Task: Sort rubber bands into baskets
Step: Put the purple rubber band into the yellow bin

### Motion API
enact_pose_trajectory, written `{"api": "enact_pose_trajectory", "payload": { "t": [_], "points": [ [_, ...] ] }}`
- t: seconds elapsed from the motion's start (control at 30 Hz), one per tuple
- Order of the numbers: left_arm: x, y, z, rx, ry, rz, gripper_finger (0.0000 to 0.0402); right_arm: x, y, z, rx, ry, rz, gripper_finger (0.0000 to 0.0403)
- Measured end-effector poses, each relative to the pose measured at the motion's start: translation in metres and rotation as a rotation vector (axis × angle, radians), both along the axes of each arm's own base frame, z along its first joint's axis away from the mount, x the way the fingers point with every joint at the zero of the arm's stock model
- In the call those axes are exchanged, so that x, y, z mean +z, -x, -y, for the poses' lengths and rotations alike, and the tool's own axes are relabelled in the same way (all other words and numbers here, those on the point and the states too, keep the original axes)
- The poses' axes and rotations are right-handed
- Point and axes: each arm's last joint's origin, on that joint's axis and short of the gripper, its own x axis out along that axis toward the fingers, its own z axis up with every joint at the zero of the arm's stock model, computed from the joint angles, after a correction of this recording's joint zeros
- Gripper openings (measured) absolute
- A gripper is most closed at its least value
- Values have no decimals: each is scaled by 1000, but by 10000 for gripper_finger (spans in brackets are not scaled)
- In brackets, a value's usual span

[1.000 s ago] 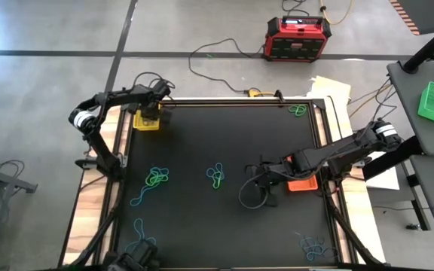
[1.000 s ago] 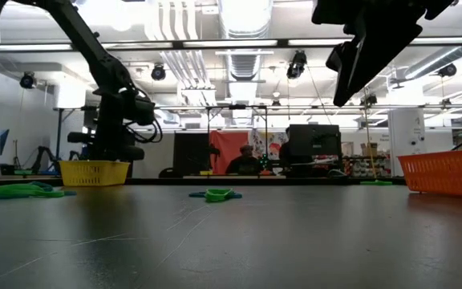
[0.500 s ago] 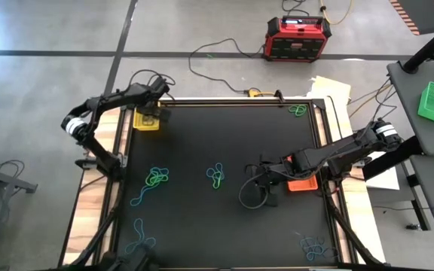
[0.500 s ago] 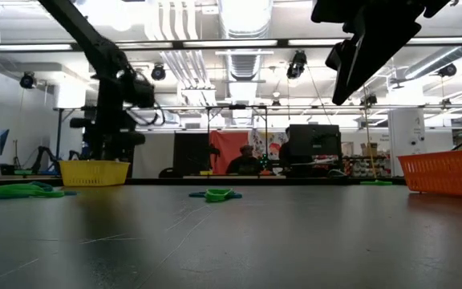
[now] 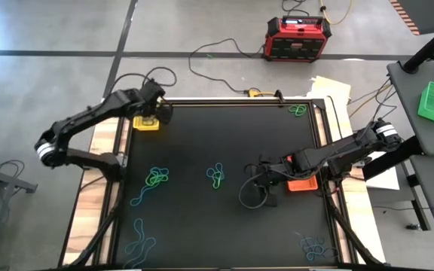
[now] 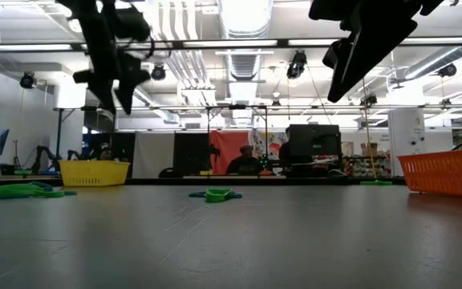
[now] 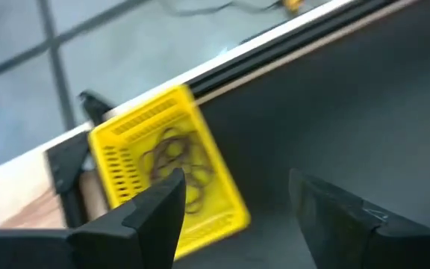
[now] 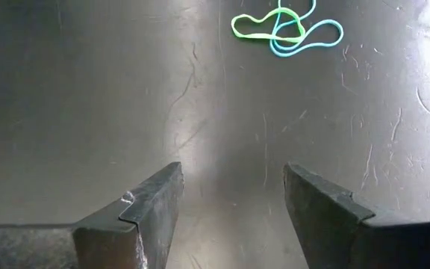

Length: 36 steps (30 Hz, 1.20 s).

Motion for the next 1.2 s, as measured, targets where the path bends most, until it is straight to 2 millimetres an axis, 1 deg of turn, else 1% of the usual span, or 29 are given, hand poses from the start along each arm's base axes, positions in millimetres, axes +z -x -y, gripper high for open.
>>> {"api": "enact_pose_trajectory", "payload": {
  "t": [0.2, 0.3, 0.4, 0.5, 0.6, 0.67, 0.73, 0.87, 1.0, 1.2],
  "points": [
    [18, -15, 53, -178, -41, 106, 226, 0, 0, 0, -2, -2, -1, 221],
    [22, -22, 83, -305, -35, 146, 226, 0, 1, -2, -19, -17, -4, 221],
    [24, -28, 117, -443, -16, 180, 226, 0, 3, -10, -19, -41, -10, 221],
    [23, -35, 153, -598, -31, 193, 226, 0, 7, -23, -12, -82, -19, 221],
    [19, -39, 188, -737, -70, 188, 226, -1, 14, -42, -50, -154, -39, 221],
    [17, -41, 209, -783, -119, 200, 226, -4, 22, -57, -113, -212, -65, 221],
    [15, -43, 226, -791, -203, 212, 226, -9, 31, -72, -182, -264, -105, 221],
    [7, -50, 250, -799, -351, 213, 226, -21, 49, -101, -317, -353, -198, 221],
    [-10, -68, 263, -883, -341, 161, 221, -28, 68, -123, -457, -434, -316, 221],
    [-46, -98, 280, -947, -350, 86, 205, -32, 100, -138, -698, -446, -546, 221]
  ]
}}
